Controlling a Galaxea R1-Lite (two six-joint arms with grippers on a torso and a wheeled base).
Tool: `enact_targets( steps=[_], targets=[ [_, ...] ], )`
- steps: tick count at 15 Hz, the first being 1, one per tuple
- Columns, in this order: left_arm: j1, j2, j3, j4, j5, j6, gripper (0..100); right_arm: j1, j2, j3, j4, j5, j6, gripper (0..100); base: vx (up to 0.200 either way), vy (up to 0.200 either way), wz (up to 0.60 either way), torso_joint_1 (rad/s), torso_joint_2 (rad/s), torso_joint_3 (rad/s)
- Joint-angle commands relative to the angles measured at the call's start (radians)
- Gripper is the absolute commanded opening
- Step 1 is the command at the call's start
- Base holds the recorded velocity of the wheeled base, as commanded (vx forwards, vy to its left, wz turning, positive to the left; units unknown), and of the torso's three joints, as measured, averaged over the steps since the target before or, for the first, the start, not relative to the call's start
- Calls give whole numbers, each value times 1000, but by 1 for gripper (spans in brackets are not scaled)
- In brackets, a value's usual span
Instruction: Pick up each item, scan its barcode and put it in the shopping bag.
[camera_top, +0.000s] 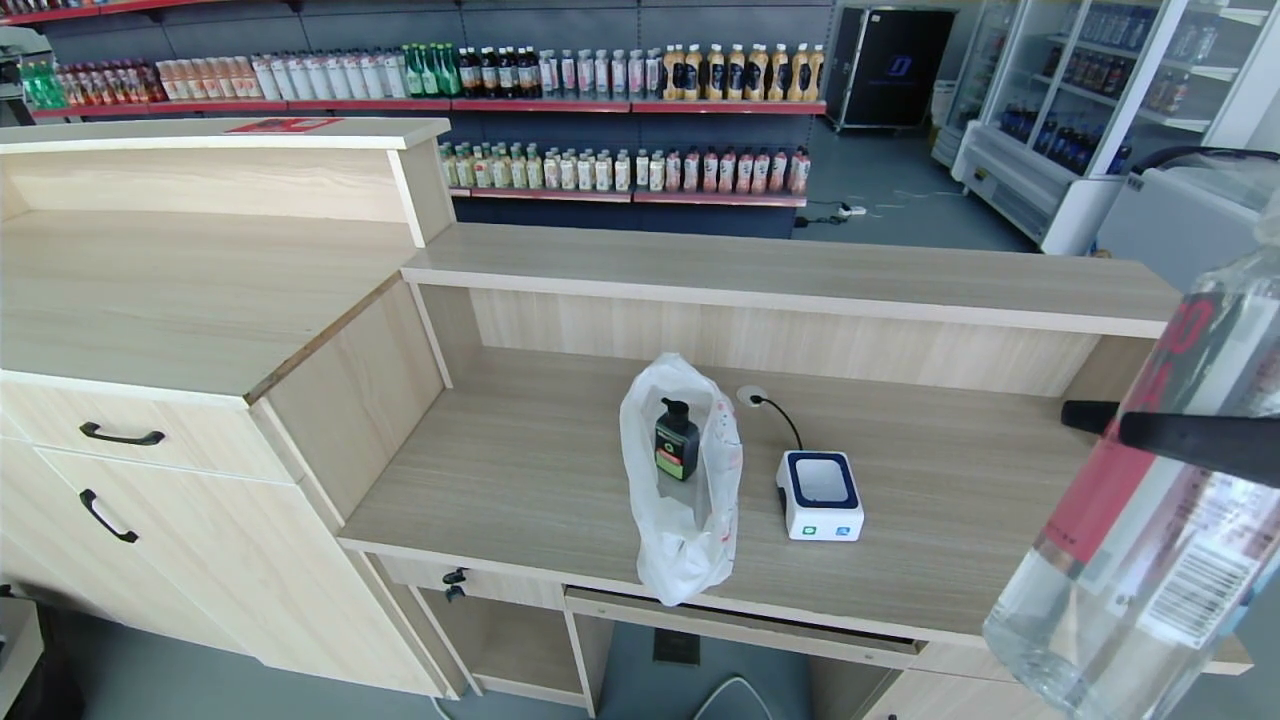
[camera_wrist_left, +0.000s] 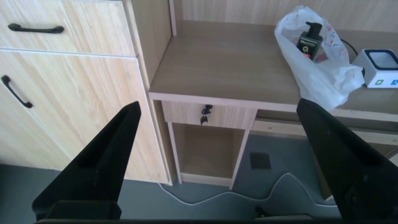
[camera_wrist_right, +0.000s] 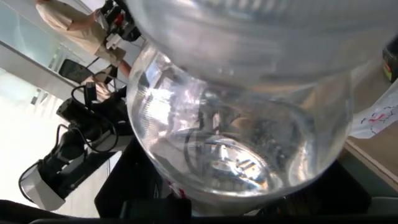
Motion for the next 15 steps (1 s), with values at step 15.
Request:
enact_targets(
  steps=[15],
  targets=[
    [0, 0, 0, 0, 0, 0, 100, -387, 432, 88, -276, -52, -751, 0, 0, 0, 0, 0, 0, 0]
  ],
)
